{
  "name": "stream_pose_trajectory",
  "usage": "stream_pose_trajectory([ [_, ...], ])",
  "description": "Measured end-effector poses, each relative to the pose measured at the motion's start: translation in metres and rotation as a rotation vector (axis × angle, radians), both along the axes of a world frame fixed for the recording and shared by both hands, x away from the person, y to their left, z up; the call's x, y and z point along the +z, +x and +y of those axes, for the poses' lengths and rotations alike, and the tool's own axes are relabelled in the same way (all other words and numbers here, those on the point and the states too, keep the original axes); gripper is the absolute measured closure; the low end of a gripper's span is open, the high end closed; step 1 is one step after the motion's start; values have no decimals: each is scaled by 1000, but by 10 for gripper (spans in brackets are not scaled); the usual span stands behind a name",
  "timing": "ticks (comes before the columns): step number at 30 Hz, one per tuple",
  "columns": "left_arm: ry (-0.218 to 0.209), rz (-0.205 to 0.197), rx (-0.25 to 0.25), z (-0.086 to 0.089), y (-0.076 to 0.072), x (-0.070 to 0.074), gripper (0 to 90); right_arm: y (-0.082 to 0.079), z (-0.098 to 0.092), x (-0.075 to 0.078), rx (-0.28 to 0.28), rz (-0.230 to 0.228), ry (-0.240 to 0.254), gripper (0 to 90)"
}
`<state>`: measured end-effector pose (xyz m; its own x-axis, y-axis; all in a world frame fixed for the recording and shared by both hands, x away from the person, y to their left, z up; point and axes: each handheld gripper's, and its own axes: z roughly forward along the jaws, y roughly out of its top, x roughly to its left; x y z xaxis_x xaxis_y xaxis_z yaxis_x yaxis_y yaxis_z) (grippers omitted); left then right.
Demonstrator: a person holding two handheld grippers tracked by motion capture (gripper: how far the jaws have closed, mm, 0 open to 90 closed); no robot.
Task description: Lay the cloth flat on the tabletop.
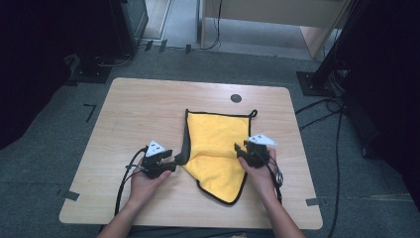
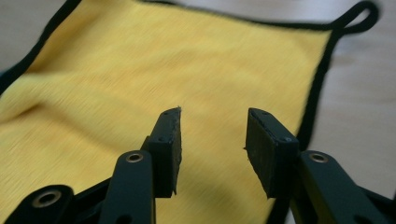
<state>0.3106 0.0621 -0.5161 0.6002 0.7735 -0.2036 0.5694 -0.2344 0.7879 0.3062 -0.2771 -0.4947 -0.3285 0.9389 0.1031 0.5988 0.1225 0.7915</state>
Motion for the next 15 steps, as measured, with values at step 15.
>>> stream_pose_trajectory([
  [15, -35, -5, -6, 7, 0, 4, 507, -16, 14, -27, 59, 11, -87, 520],
])
